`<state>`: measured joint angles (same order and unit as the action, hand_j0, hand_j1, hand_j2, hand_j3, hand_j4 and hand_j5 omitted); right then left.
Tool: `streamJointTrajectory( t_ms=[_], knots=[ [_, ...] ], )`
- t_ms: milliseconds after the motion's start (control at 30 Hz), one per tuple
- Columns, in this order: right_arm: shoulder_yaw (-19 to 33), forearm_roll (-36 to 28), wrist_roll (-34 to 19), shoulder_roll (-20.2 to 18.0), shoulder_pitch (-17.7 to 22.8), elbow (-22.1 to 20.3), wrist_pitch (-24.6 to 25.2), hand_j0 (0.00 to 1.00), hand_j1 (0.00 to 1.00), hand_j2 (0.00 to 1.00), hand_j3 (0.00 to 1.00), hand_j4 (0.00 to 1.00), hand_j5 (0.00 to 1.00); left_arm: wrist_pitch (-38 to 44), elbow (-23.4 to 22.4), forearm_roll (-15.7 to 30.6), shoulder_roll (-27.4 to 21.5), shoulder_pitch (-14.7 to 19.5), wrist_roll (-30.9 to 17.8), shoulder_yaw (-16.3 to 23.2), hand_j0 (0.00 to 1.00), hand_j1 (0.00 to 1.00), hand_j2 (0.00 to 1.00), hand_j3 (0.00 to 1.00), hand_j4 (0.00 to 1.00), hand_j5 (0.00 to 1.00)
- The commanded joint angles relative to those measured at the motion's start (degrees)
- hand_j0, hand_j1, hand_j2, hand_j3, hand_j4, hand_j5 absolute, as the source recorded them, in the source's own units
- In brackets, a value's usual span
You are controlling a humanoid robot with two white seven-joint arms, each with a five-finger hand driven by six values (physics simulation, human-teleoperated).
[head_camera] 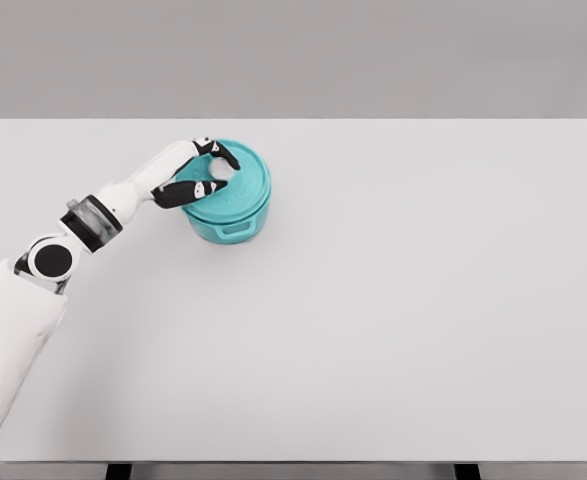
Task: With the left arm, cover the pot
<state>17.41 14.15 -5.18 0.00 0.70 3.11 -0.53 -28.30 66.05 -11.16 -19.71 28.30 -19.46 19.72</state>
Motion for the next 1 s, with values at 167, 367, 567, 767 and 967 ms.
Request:
streamJointTrajectory(
  t_ms=[167,367,567,767,967],
  knots=[
    [0.0,0.0,0.0,0.0,0.0,0.0,0.0,1.0,1.0,1.0,1.0,1.0,1.0,0.1,-0.6,0.3,-0.1,-0.1,0.0,0.0,0.49,0.49,0.49,0.49,0.49,0.49],
    [0.0,0.0,0.0,0.0,-0.1,0.0,0.0,1.0,1.0,1.0,1.0,1.0,1.0,0.1,-1.2,0.3,0.0,0.0,0.0,0.4,0.49,0.49,0.49,0.49,0.49,0.49],
    [0.0,0.0,0.0,0.0,0.0,0.1,0.0,1.0,1.0,1.0,1.0,1.0,1.0,0.1,-1.2,0.0,-0.1,0.0,0.0,0.4,0.53,0.53,0.53,0.53,0.53,0.53],
    [0.0,0.0,0.0,0.0,0.0,0.1,0.0,1.0,1.0,1.0,1.0,1.0,1.0,-0.1,-1.2,-0.8,0.0,0.0,0.0,0.3,0.56,0.56,0.56,0.56,0.56,0.56],
    [0.0,0.0,0.0,0.0,0.0,0.1,0.0,1.0,1.0,1.0,1.0,1.0,1.0,-0.1,-1.2,-0.9,0.7,0.0,0.1,0.3,0.61,0.61,0.61,0.61,0.61,0.61]
  ],
)
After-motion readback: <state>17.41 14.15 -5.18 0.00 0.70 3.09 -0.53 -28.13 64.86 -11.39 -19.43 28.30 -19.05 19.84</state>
